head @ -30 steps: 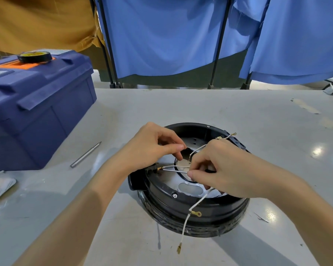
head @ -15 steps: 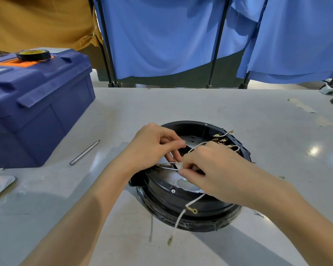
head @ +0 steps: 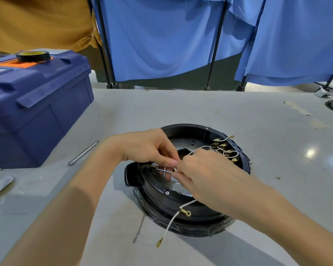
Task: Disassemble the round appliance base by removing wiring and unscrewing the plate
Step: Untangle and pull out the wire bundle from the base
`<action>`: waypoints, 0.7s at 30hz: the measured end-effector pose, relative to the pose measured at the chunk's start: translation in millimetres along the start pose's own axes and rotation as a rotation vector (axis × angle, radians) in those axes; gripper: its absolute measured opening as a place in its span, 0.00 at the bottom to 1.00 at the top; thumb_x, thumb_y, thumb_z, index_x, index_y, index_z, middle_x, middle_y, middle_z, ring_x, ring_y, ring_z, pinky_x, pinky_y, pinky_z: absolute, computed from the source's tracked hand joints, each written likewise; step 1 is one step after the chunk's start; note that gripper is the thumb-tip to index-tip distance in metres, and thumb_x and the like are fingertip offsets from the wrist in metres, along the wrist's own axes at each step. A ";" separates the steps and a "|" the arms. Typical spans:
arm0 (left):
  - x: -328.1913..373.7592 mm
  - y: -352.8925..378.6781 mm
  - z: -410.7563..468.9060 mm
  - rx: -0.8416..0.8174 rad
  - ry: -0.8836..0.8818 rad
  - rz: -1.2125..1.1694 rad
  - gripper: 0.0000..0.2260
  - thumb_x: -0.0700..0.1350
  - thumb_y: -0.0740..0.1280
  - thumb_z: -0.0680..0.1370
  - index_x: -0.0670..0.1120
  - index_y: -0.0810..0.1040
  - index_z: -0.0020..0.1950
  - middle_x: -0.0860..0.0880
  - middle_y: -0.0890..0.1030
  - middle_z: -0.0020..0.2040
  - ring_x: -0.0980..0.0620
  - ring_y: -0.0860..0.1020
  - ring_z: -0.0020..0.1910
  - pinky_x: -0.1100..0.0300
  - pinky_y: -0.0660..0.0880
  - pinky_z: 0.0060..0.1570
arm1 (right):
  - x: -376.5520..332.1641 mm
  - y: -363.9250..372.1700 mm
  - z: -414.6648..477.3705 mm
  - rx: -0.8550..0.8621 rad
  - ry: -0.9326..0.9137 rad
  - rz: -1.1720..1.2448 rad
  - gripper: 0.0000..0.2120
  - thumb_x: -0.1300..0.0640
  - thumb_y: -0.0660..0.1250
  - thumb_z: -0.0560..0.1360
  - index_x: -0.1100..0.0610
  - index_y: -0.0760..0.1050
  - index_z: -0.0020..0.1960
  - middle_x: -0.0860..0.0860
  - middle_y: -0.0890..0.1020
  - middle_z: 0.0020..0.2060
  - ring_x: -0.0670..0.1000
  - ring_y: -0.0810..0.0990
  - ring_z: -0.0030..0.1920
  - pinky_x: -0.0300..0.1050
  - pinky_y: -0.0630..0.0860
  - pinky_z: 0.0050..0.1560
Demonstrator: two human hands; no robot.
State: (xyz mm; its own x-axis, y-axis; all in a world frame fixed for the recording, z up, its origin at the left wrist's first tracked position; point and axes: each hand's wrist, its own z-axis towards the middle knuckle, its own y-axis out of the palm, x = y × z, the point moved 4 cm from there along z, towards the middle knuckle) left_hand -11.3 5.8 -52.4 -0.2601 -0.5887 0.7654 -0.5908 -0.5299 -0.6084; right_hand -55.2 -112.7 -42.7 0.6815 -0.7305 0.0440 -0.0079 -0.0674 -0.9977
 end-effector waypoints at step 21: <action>-1.3 8.4 20.7 0.225 -0.186 0.008 0.10 0.31 0.61 0.67 0.38 0.79 0.29 0.36 0.80 0.28 0.48 0.76 0.24 0.62 0.69 0.29 | -4.7 -8.1 4.8 0.018 0.076 0.076 0.15 0.53 0.60 0.81 0.55 0.67 0.36 0.48 0.60 0.30 0.56 0.66 0.38 0.48 0.61 0.39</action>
State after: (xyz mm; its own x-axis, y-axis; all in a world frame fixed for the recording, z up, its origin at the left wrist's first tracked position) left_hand -0.1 -10.5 -62.8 -0.1076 -0.6844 0.7211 -0.3994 -0.6345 -0.6617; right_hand -54.8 -105.5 -35.1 0.6224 -0.7822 -0.0284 -0.0439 0.0014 -0.9990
